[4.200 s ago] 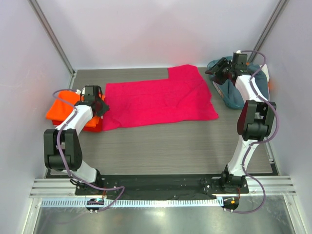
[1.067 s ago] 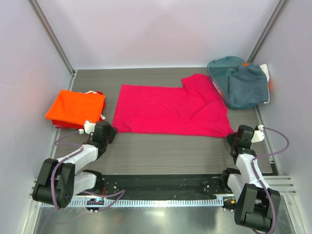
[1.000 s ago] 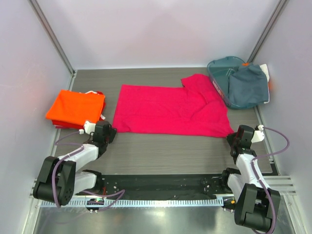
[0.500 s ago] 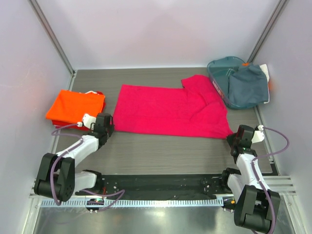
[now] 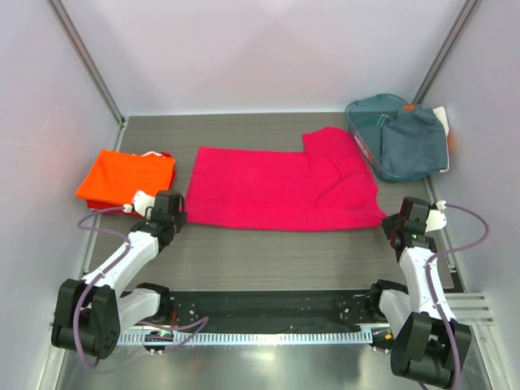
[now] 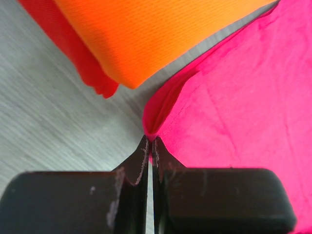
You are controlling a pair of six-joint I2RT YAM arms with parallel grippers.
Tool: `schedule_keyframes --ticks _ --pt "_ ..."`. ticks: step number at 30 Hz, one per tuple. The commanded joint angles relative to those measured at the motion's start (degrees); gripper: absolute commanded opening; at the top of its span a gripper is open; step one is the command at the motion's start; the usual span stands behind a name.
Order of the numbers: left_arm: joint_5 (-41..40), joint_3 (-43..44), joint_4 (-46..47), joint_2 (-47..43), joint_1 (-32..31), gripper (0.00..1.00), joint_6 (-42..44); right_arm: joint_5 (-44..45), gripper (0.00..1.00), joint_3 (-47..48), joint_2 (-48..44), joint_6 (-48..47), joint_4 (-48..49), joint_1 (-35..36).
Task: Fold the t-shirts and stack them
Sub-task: Fold the tshirt
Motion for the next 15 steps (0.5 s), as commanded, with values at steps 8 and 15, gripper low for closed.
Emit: schedule_keyframes --ticks 8,15 --pt "4.02 23.7 -14.66 -1.09 11.63 0.0 11.43 -3.25 0.01 34.25 10.79 2.63 -3.6 0.59" --pt "8.23 14.52 -14.52 -6.88 11.63 0.0 10.57 -3.94 0.01 22.88 1.75 2.98 -7.03 0.67"
